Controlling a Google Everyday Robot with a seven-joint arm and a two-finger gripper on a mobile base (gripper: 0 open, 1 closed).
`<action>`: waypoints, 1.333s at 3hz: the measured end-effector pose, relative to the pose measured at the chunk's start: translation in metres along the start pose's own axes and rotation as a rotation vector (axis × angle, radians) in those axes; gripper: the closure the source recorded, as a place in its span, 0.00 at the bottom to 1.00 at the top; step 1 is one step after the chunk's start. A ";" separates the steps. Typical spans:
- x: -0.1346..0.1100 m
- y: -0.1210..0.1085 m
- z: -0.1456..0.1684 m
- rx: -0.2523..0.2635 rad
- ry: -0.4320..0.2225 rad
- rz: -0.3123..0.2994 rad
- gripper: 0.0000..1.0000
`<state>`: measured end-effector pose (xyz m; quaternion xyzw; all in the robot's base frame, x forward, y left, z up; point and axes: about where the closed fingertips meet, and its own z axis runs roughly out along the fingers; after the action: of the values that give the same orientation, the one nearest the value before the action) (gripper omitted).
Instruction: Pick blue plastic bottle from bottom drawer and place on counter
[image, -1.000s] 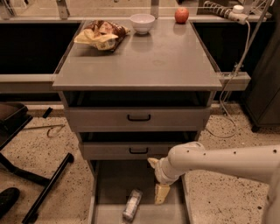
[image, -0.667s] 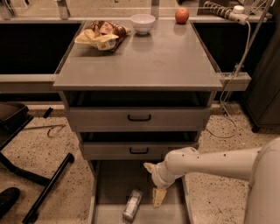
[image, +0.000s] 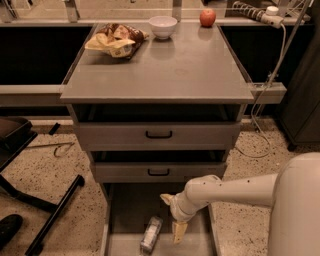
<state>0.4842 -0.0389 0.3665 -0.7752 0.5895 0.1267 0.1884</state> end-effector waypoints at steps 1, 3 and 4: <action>0.004 0.006 0.012 0.026 -0.007 -0.009 0.00; 0.024 0.008 0.103 0.065 -0.079 -0.063 0.00; 0.026 0.017 0.135 0.053 -0.126 -0.071 0.00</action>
Offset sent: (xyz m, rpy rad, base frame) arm -0.0045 0.0136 -0.1358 0.0870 -0.0818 0.0272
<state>0.4781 -0.0055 0.2318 -0.7809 0.5518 0.1528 0.2499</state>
